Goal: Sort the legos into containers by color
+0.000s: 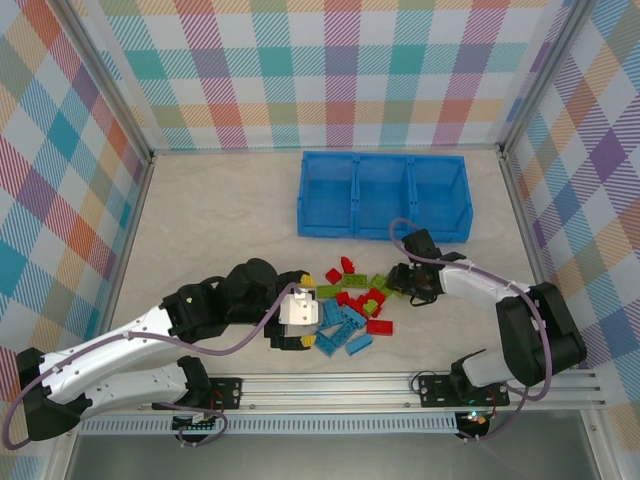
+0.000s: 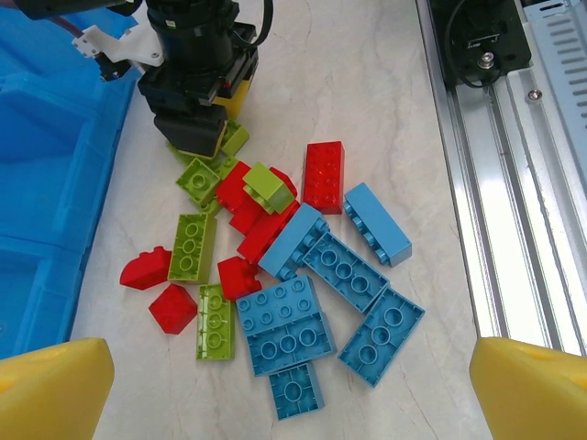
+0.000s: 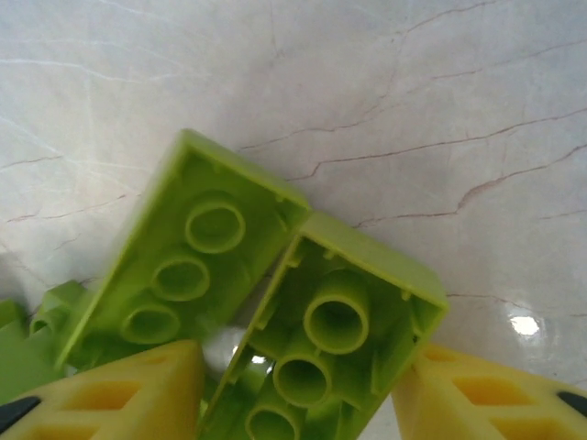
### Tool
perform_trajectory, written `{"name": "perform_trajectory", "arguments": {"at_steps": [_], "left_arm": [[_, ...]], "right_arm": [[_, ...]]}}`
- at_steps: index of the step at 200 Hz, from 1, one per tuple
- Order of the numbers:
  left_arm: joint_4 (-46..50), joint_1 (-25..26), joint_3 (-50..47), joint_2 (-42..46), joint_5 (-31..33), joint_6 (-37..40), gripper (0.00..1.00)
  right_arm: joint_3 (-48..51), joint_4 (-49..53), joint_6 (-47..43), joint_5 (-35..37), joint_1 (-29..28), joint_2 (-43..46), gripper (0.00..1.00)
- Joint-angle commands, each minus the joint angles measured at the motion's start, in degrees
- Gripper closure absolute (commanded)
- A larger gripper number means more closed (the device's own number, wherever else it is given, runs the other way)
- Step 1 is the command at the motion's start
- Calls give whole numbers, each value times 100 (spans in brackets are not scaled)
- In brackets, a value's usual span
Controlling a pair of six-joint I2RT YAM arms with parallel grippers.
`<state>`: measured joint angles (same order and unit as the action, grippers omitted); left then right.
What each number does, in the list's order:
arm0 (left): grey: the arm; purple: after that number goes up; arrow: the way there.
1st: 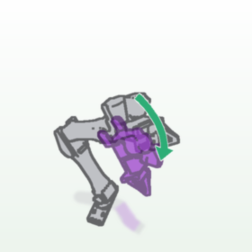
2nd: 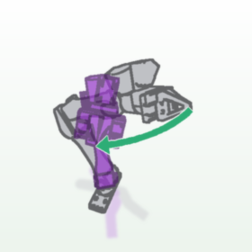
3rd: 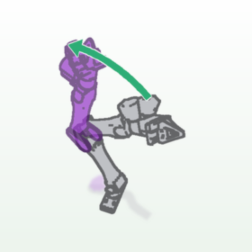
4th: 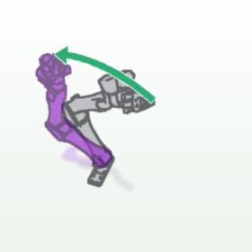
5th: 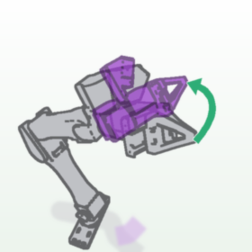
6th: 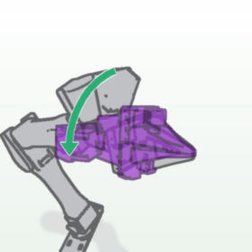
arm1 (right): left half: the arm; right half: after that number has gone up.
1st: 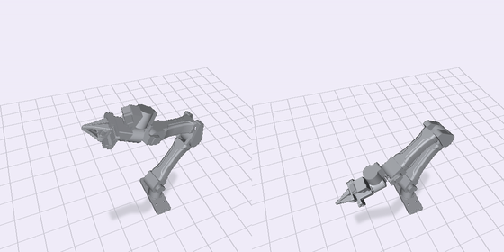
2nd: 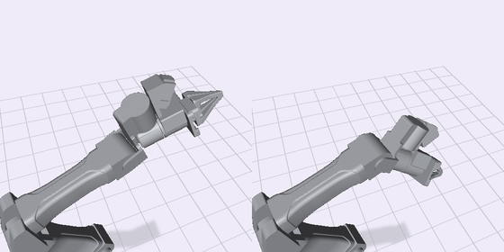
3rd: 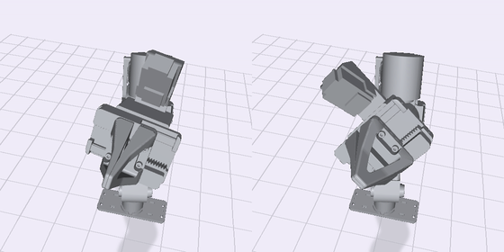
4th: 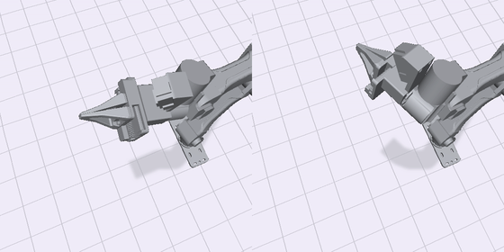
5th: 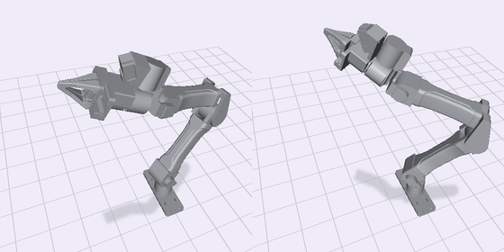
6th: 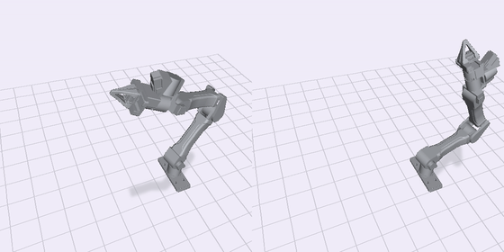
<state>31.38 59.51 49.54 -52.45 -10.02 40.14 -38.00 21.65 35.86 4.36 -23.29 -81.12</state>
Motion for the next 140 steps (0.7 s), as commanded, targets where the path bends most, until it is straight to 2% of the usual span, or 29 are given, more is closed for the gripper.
{"name": "perform_trajectory", "arguments": {"at_steps": [1, 17, 44, 73, 90, 110, 127, 140], "left_arm": [[-50, 26, -129, 153, -82, 82, 0], [-87, 27, -159, 209, -172, 73, 0], [-105, 26, -213, 271, -386, 34, 0], [-208, 30, -273, 343, -521, -7, 0], [-330, -30, -324, 383, -356, -18, 0], [-540, -270, -391, 428, -223, -158, 0], [-721, -491, -528, 502, -71, -261, 0], [-946, -639, -716, 603, 35, -427, 0]], "right_arm": [[9, 23, 60, 153, -26, -54, 51], [24, 95, 91, 160, -26, 67, 60], [96, 344, 200, 479, -27, 772, 67], [-110, 729, 106, 932, -27, 1842, 70], [-506, 763, -292, 1438, 19, 2116, 69], [-1257, 567, -952, 1566, 559, 1672, 69], [-1906, 326, -1303, 1254, 1239, 861, 70], [-2429, 218, -1509, 1138, 1505, 128, 70]]}}
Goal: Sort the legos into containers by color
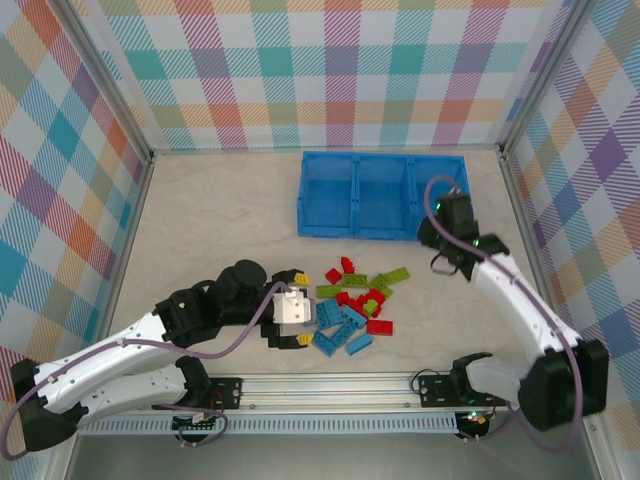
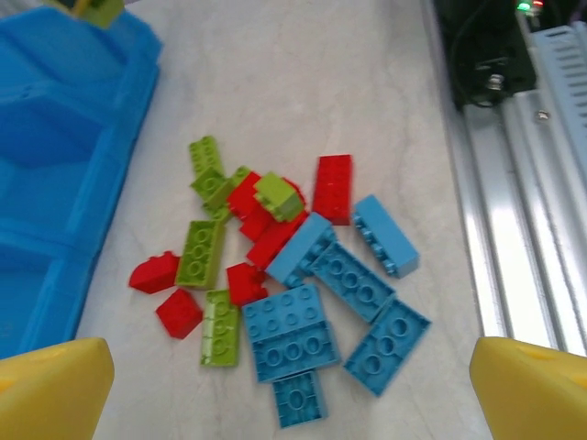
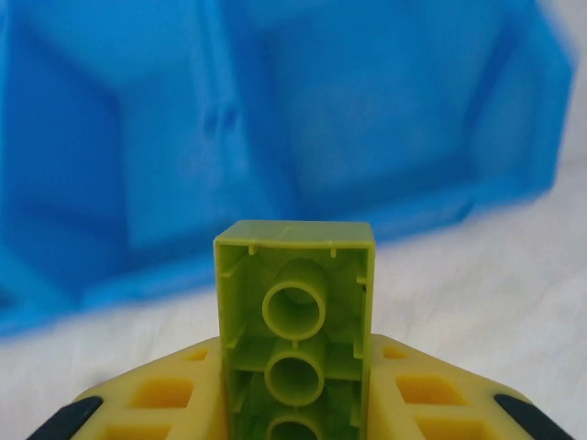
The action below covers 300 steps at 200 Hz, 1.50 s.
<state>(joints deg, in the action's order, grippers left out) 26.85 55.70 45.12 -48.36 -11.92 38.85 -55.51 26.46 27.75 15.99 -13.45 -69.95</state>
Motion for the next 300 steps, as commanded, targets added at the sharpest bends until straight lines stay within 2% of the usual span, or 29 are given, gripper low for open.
{"name": "perform_trajectory", "arguments": {"at_steps": [1, 36, 50, 61, 90, 122, 140, 156, 181, 211, 235, 261, 277, 300], "left_arm": [[-504, -265, -288, 203, 230, -312, 0], [-593, -314, -221, 273, 425, -782, 0], [-610, -335, -239, 258, 516, -784, 0], [-624, -341, -250, 266, 531, -792, 0], [-663, -340, -277, 232, 622, -791, 0], [-804, -362, -315, 164, 884, -911, 0], [-933, -393, -313, 126, 1166, -1159, 0], [-1023, -523, -202, 0, 1440, -1747, 0], [-650, -803, 502, -497, 1789, -2949, 0], [22, -815, 1427, -1435, 2768, -5217, 1], [277, -815, 1686, -2157, 3346, -7112, 9], [791, -811, 2269, -3040, 3187, -8267, 10], [846, -799, 2519, -3627, 2764, -8896, 17], [433, -743, 2845, -4547, 2041, -9131, 20]], "right_arm": [[-715, -270, -708, -34, 534, -1013, 70], [-1743, -254, -476, -923, 999, -2625, 69], [-1953, -195, -393, -943, 1031, -2989, 68], [-1951, -277, -384, -914, 1029, -3085, 62], [-1924, -297, -461, -913, 1047, -3013, 48], [-1736, -238, -516, -890, 1071, -2361, 43], [-1459, -296, -469, -1268, 1064, -1678, 40], [-1147, -243, -448, -1671, 924, -965, 37], [-925, 530, -797, -1834, 161, -177, 24], [-683, 1673, -1000, -2425, -859, 425, 20], [-431, 2399, -948, -2861, -1373, 765, 16], [-192, 2855, -916, -2967, -1605, 1104, 9], [-58, 2909, -978, -3080, -1625, 1256, 8], [90, 2877, -1095, -2838, -1625, 1332, 6]]}}
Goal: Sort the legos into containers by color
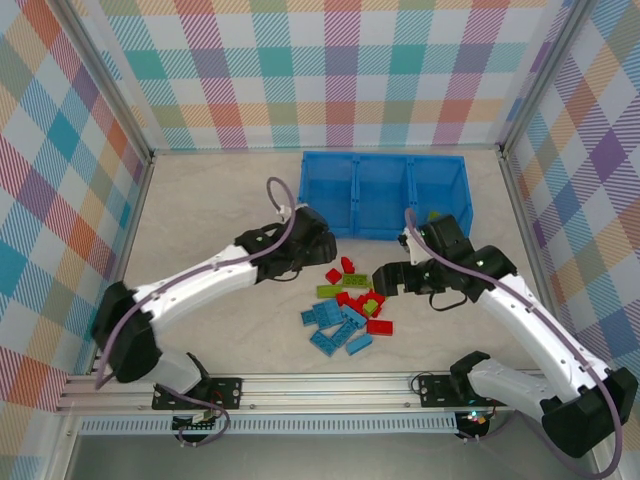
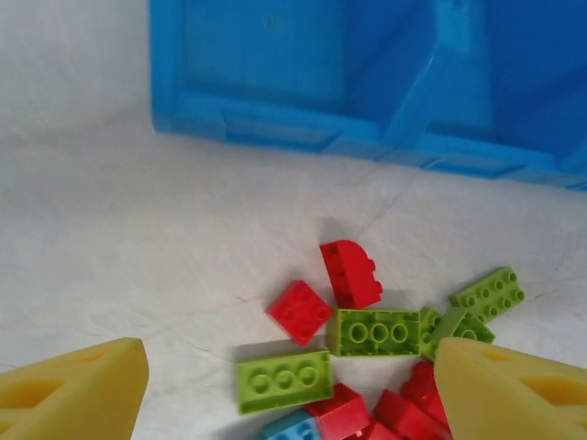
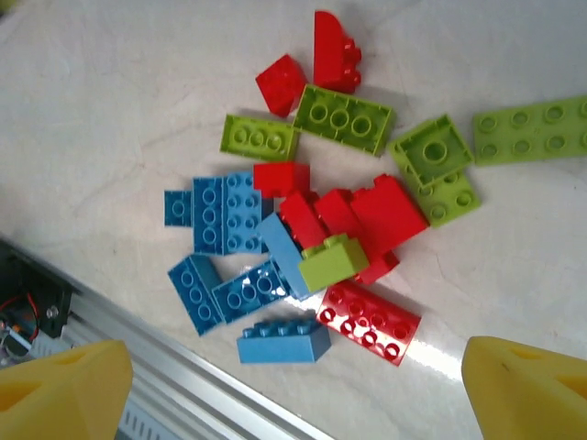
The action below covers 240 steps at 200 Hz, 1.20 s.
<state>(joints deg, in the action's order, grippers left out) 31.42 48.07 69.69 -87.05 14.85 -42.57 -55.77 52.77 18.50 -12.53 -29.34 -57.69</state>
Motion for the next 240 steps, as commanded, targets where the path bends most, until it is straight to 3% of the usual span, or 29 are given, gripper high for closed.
{"name": "perform_trajectory", "arguments": {"at_steps": [1, 46, 66, 116, 152, 184, 213, 240], "left_arm": [[-27, 23, 410, -720, -639, -990, 20], [295, 106, 1503, -2203, -339, -1001, 28], [369, 106, 1827, -2637, -283, -945, 36], [519, 103, 2330, -3446, -355, -869, 44], [565, 110, 2392, -3651, -400, -830, 58], [620, 112, 2310, -3573, -297, -748, 64], [730, 106, 2308, -3500, -201, -665, 80], [620, 106, 2226, -3316, -267, -643, 83]], "right_arm": [[113, 244, -171, 32, -36, 103, 6], [175, 50, -317, 105, -44, -32, 6], [256, -28, -343, 111, -36, -10, 6], [329, -49, -323, 120, -36, 52, 5], [286, -21, -303, 74, -37, 91, 5], [292, -44, -241, -15, -36, 65, 5], [292, -82, -156, -78, -41, 141, 5], [341, -101, -97, -22, -37, 282, 5]]}}
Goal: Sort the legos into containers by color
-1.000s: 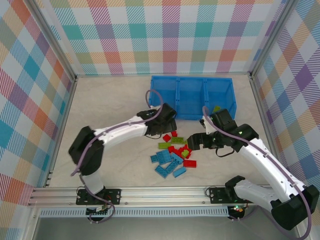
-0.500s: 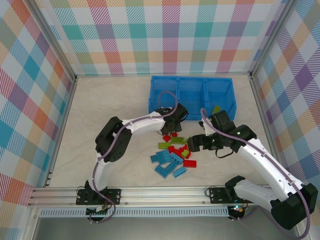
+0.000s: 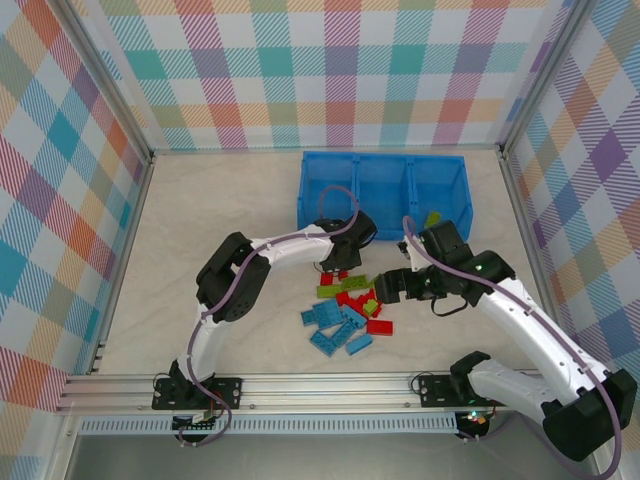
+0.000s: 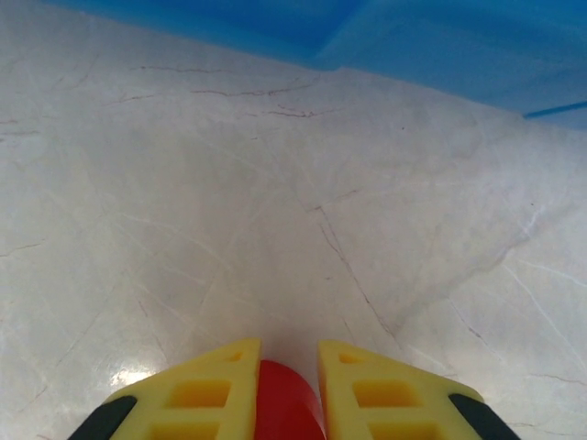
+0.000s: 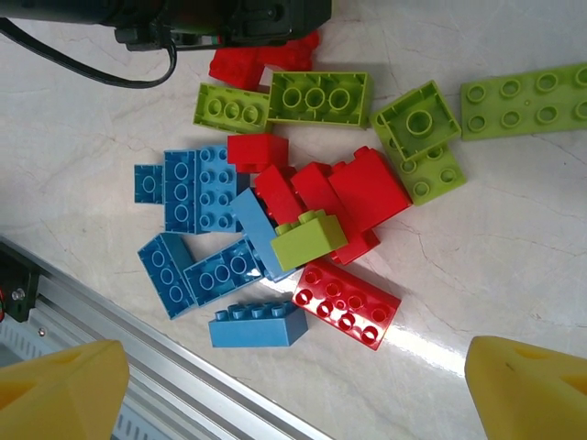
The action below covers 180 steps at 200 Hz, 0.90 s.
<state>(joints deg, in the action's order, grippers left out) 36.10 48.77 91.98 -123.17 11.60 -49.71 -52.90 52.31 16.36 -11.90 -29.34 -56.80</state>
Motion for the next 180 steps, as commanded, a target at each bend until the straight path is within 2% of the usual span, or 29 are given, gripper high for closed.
{"name": "perform_trajectory", "arguments": {"at_steps": [1, 21, 52, 94, 124, 147, 180], "left_arm": [[148, 36, -5, 309, 60, 69, 83], [143, 37, -6, 464, 118, 99, 88], [71, 37, 4, 994, 320, 385, 89], [89, -145, 315, 1686, 1683, 1165, 89], [-272, -581, 1037, 1053, 2206, 2008, 90], [-148, -809, 2099, 92, 2176, 2599, 89], [-372, -1099, 2645, -593, 2045, 2613, 84]], "right_arm": [[58, -55, 124, -80, -37, 198, 5], [94, -38, 178, -43, -36, 280, 5], [133, -28, 270, 64, -41, 452, 5], [131, -222, 400, 99, -41, 652, 4], [139, -369, 478, 133, -36, 594, 4], [131, -388, 560, 31, -39, 536, 4], [172, -271, 614, 30, -37, 612, 4]]}}
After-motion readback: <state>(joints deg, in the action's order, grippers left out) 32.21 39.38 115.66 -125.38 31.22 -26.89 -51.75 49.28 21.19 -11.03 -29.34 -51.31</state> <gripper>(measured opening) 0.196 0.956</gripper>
